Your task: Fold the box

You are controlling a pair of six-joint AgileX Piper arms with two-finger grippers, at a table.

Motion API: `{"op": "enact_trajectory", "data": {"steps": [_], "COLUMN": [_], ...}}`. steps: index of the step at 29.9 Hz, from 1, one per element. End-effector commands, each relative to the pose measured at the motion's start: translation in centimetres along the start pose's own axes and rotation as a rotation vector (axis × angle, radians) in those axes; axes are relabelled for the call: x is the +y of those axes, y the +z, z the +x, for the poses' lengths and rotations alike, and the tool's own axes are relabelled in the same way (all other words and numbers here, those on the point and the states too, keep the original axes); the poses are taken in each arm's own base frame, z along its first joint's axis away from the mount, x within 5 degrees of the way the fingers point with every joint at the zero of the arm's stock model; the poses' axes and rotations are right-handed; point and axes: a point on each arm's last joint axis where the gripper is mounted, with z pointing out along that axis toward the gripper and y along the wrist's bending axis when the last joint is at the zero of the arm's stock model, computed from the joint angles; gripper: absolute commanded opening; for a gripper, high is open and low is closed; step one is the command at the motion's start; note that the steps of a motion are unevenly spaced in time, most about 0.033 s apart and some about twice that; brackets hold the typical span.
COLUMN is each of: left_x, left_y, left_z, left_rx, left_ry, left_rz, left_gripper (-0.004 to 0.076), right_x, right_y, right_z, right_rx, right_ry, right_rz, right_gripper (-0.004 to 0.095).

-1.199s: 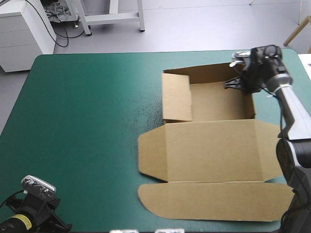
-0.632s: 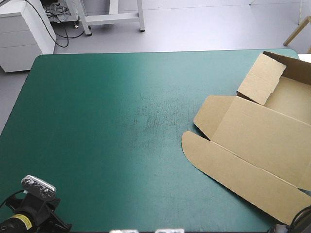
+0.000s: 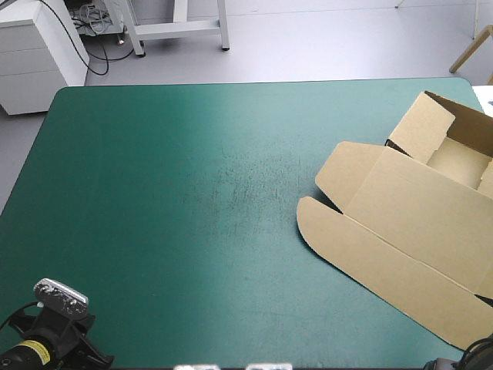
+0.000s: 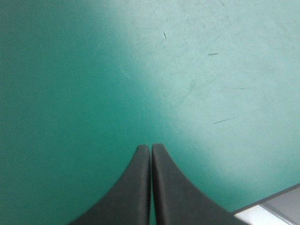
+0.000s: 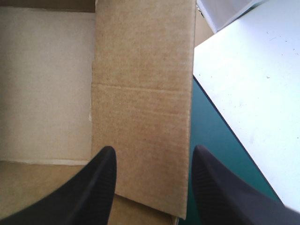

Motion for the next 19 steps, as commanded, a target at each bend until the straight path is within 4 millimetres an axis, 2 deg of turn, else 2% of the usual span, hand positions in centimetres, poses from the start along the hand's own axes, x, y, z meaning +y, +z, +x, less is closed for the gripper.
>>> {"op": "enact_trajectory", "data": {"steps": [1, 6, 9, 13, 19], "left_x": [0.2, 0.2, 0.2, 0.2, 0.2], "left_y": [-0.5, -0.5, -0.5, -0.5, -0.5], "left_z": [-0.9, -0.9, -0.9, -0.9, -0.9], "left_rx": [-0.060, -0.060, -0.060, -0.060, -0.060], "left_ry": [-0.006, -0.006, -0.006, -0.006, -0.007], "left_rz": [-0.013, -0.013, -0.013, -0.013, -0.011], "left_gripper": [-0.0010, -0.0010, -0.0010, -0.0010, -0.0010], "right_x": [-0.3, -0.2, 0.1, 1.1, 3.4], "right_y": [-4.2, -6.9, -8.8, -11.4, -13.2], "right_z": [0.9, 3.2, 5.0, 8.0, 14.0], "right_rx": [-0.108, -0.137, -0.167, -0.221, -0.286], "right_ry": [-0.058, -0.084, -0.089, -0.108, -0.201], "right_rz": [0.011, 0.012, -0.027, -0.123, -0.209], "right_gripper": [0.0462, 0.0383, 0.0250, -0.0004, -0.0016]}}
